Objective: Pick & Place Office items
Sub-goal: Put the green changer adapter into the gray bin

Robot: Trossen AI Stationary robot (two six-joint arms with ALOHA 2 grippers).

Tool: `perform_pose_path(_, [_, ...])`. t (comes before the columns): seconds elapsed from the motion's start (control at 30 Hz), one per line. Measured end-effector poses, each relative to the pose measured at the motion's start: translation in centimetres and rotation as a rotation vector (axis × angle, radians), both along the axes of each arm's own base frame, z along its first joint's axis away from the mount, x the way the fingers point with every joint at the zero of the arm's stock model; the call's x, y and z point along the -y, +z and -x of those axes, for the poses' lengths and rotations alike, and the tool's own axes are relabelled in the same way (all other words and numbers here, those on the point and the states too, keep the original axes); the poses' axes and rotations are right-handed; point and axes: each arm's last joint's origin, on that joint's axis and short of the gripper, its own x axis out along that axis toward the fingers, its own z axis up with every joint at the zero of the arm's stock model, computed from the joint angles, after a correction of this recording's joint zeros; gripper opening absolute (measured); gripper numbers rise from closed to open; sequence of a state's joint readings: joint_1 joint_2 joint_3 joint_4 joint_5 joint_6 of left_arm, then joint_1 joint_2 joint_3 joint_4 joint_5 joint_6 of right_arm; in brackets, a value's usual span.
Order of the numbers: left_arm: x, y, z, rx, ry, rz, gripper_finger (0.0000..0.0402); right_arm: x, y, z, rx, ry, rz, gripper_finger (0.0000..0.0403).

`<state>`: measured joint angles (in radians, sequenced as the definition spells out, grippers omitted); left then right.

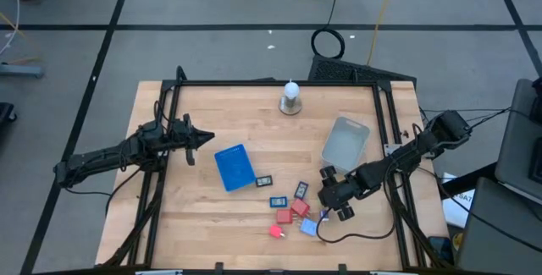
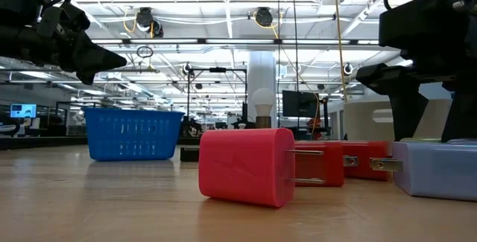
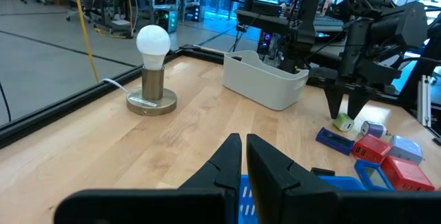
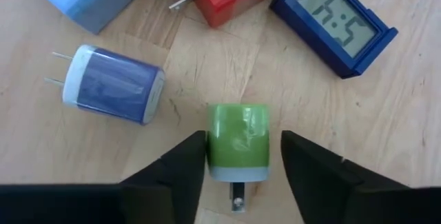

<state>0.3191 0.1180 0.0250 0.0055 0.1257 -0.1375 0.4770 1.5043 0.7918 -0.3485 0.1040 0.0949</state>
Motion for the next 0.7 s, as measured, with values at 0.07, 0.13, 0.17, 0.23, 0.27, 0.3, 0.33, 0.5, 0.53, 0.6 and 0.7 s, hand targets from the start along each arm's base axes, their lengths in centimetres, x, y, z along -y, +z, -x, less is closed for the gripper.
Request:
perform_pose_path(0.07, [0.0,0.0,0.0,0.000,0.000,0.000,0.0024,0.1,-0.1,0.0,-0.002,-0.003,0.001,0.0154])
perform_pose_path(0.13, [0.0,0.0,0.0,0.000,0.000,0.000,0.0024,0.3,-0.2,0.1,-0.003,-0.008,0.003,0.0134])
perform_pose_path(0.17, [0.0,0.0,0.0,0.000,0.000,0.000,0.0024,0.4,-0.2,0.1,-0.004,-0.011,0.003,0.0125])
perform_pose_path(0.23, [0.0,0.0,0.0,0.000,0.000,0.000,0.0024,0.5,-0.3,0.1,-0.004,-0.013,0.008,0.0113])
perform_pose_path(0.27, [0.0,0.0,0.0,0.000,0.000,0.000,0.0024,0.5,-0.4,0.2,-0.003,-0.010,0.012,0.0113])
perform_pose_path(0.3, [0.0,0.0,0.0,0.000,0.000,-0.001,0.0024,0.5,-0.3,0.1,0.002,-0.003,0.014,0.0113])
perform_pose_path(0.33, [0.0,0.0,0.0,0.000,0.000,-0.002,0.0024,0.5,-0.2,0.2,0.011,0.005,0.014,0.0113])
perform_pose_path(0.5, [0.0,0.0,0.0,-0.001,0.001,-0.004,0.0024,0.8,2.1,0.5,0.136,0.041,0.018,0.0117])
perform_pose_path(0.53, [0.0,0.0,0.0,-0.001,0.001,-0.004,0.0024,0.9,2.8,0.7,0.171,0.044,0.029,0.0118])
perform_pose_path(0.6, [0.0,0.0,0.0,-0.001,0.000,-0.004,0.0024,1.3,4.3,1.1,0.231,0.055,0.036,0.0118])
perform_pose_path(0.7, [0.0,0.0,0.0,-0.001,0.001,-0.004,0.0024,1.9,6.9,1.8,0.367,0.076,0.005,0.0113])
